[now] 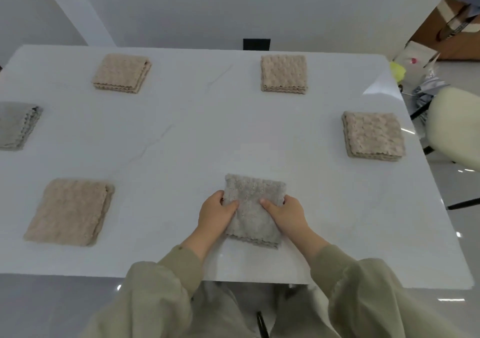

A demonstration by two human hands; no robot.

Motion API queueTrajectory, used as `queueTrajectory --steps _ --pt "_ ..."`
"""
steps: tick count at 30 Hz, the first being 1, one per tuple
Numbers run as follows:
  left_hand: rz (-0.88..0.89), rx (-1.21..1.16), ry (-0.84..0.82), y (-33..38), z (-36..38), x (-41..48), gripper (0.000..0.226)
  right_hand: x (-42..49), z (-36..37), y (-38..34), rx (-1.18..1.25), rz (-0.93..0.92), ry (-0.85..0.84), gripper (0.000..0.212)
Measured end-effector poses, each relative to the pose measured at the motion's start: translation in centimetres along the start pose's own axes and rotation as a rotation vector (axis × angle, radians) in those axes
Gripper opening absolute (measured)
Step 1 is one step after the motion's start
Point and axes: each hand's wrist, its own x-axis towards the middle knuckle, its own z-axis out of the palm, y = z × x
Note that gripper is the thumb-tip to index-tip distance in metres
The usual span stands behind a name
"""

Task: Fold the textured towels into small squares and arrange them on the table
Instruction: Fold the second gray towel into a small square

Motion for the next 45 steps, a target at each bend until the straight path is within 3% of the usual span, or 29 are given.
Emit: queueTrajectory --steps 4,7,10,13,16,23,33,36,38,41,45 --pt "-0.002 0.006 0.042 1.4 4.9 -1.3 0.009 -0.1 -5.5 2.4 0.078 0.088 -0.159 0.033" --pt "-0.002 0.028 0.09 2.0 7.8 -2.8 0.011 0.1 -9.0 3.8 -0.042 0.056 -0.229 0.026" --pt "-0.014 0.088 0.152 2.0 9.2 -4.3 0.016 -0.2 -10.9 4.6 -0.151 0.034 -0.199 0.016" --pt "-0.034 0.166 0.209 1.9 9.3 -5.2 0.018 -0.7 -11.4 5.1 -0.24 0.016 -0.17 0.043" --pt "-0.03 0.174 0.205 1.9 9.3 -5.3 0.016 -0.5 -11.2 5.5 -0.295 -0.008 -0.119 0.051" --pt "0.016 0.178 0.191 1.5 9.9 -4.9 0.024 -1.0 -10.6 6.3 -0.393 -0.082 0.029 0.042" --pt "0.058 0.09 0.161 1.3 9.9 -4.6 0.019 -0.6 -10.9 6.0 -0.445 -0.119 0.105 0.041" --pt "0.105 0.159 0.178 1.2 9.5 -4.9 0.022 -0.8 -10.9 6.0 -0.51 -0.123 0.095 0.027" --pt "0.104 0.015 0.212 1.6 9.1 -5.0 0.038 -1.1 -10.9 6.3 -0.419 -0.188 0.168 0.024" --pt "0.051 -0.342 0.139 3.1 9.3 -4.5 0.047 -1.7 -10.1 6.0 -0.027 -0.197 0.214 0.046" --pt "0.028 -0.429 0.099 4.1 10.8 -3.9 0.044 -2.6 -6.8 4.8 0.218 -0.155 0.119 0.055"
